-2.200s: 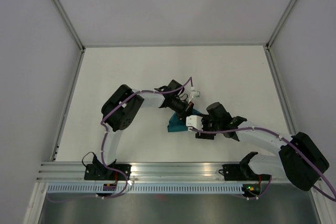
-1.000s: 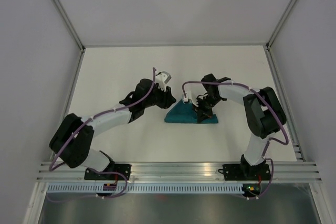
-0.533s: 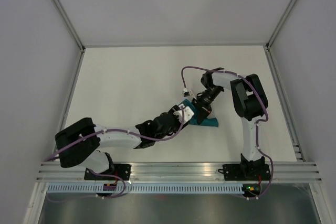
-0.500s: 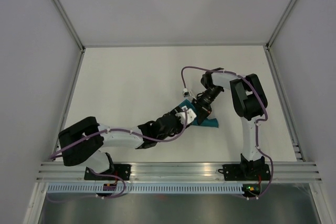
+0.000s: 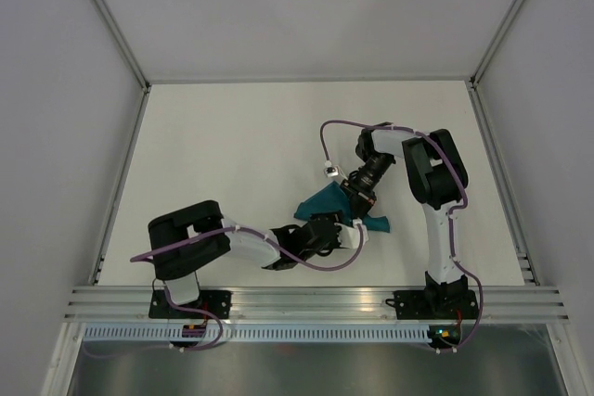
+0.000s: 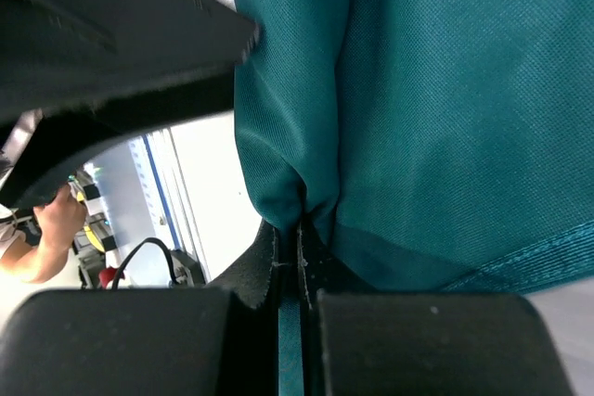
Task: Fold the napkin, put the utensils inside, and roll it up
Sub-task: Roll the napkin with the utensil
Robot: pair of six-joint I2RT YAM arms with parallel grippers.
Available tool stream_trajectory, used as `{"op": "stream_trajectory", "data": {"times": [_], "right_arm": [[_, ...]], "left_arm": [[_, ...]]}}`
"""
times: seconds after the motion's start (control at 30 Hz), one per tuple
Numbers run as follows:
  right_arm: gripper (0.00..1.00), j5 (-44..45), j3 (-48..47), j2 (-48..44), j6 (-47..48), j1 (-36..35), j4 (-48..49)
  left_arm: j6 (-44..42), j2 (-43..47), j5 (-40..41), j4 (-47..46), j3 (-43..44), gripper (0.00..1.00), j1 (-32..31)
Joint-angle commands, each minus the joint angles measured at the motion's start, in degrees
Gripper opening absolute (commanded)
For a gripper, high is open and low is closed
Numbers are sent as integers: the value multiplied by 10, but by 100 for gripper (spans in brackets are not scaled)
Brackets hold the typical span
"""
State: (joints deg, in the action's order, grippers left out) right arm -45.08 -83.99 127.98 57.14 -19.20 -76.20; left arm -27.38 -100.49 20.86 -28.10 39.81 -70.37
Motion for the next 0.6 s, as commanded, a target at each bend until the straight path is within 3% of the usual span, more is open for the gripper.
{"op": "stream_trajectory", "data": {"times": [0.0,0.33,0.43,0.57], "right_arm": [[0,105,1,40,32,4,89],[1,100,-9,47,35,7,78],[1,97,-10,47,34,7,77],[1,94,-9,49,35,7,76]], "left_arm": [[-45,-20,-7,-36,31,58,-9],[-41,-72,-59,23,73,56,-9],[-27,-78,-86,63,89,49,-3],[-6,-85,-131,117,112,30,7]]}}
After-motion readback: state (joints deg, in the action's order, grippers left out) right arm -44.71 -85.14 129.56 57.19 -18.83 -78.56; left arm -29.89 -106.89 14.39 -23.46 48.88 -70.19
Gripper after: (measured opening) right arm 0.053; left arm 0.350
